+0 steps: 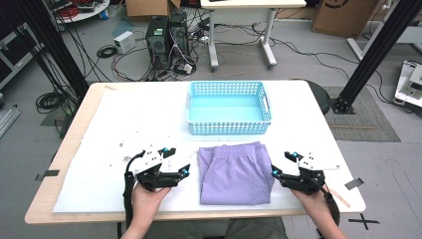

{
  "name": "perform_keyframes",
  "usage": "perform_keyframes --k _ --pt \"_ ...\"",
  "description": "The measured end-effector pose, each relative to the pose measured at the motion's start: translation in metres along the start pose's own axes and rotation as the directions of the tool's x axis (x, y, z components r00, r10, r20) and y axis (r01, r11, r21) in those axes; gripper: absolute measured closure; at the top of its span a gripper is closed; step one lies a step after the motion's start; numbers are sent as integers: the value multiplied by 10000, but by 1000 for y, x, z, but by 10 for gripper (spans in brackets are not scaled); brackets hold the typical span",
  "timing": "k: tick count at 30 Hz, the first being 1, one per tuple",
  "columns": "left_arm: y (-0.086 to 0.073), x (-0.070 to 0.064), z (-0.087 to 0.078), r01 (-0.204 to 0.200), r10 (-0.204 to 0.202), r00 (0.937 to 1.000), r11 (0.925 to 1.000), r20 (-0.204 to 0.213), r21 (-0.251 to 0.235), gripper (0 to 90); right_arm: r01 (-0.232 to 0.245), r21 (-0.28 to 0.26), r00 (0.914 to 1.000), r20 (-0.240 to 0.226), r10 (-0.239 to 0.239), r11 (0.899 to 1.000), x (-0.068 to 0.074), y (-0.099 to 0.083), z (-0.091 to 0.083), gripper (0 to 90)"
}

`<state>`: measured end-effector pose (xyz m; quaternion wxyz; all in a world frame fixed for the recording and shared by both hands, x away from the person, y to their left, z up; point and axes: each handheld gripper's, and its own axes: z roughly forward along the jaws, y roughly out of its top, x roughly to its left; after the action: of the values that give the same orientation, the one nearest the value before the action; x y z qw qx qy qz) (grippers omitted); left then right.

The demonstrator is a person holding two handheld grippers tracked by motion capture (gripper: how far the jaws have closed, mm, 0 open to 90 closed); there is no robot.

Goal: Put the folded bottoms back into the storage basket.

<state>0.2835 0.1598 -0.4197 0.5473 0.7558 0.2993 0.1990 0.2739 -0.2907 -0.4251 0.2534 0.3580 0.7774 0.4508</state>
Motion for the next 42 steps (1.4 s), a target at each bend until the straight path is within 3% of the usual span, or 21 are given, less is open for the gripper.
perform_keyframes --k 6,8,12,15,19,28,32,33,34,36,39,42 --pt "-2 -11 5 -475 479 9984 9988 -289 138 259 -86 -12 10000 50 86 10000 -3 -2 -3 323" --pt "-2 -15 7 -577 582 9980 9981 -227 200 301 -59 8 10000 45 59 10000 -3 -2 -3 323" --pt "-2 -21 17 -574 576 9983 9962 -14 661 306 -23 140 10000 68 22 9999 -1 -4 -2 323" --pt "-2 -28 22 -669 667 9978 9954 50 691 306 99 118 9998 148 -100 9999 -1 -4 -3 323" --pt "-3 -32 26 -568 551 9981 9963 279 642 323 49 161 9999 153 -52 9999 -2 -6 -3 323" --pt "-4 -39 37 -45 -39 9973 9934 736 1145 327 151 313 9999 77 -153 9994 2 -6 -1 323" --pt "-4 -38 45 894 -1099 9877 9807 1115 1740 326 212 351 9997 76 -215 9992 3 -6 1 323" --pt "-4 -38 45 894 -1099 9877 9807 1115 1740 321 172 365 9998 65 -175 9992 3 -7 1 324" --pt "-4 -37 48 1116 -1336 9857 9743 1027 1954 320 152 335 9999 51 -154 9993 4 -7 1 324" --pt "-5 -37 50 1129 -1336 9877 9689 813 2200 320 190 333 9998 22 -191 9993 4 -6 1 323" --pt "-7 -35 52 1460 -1627 9856 9565 463 2524 320 151 370 9998 -110 -147 9992 7 -6 3 320" --pt "-9 -34 55 1648 -1782 9837 9477 250 2735 320 -141 391 9994 -316 153 9991 10 -5 6 316"
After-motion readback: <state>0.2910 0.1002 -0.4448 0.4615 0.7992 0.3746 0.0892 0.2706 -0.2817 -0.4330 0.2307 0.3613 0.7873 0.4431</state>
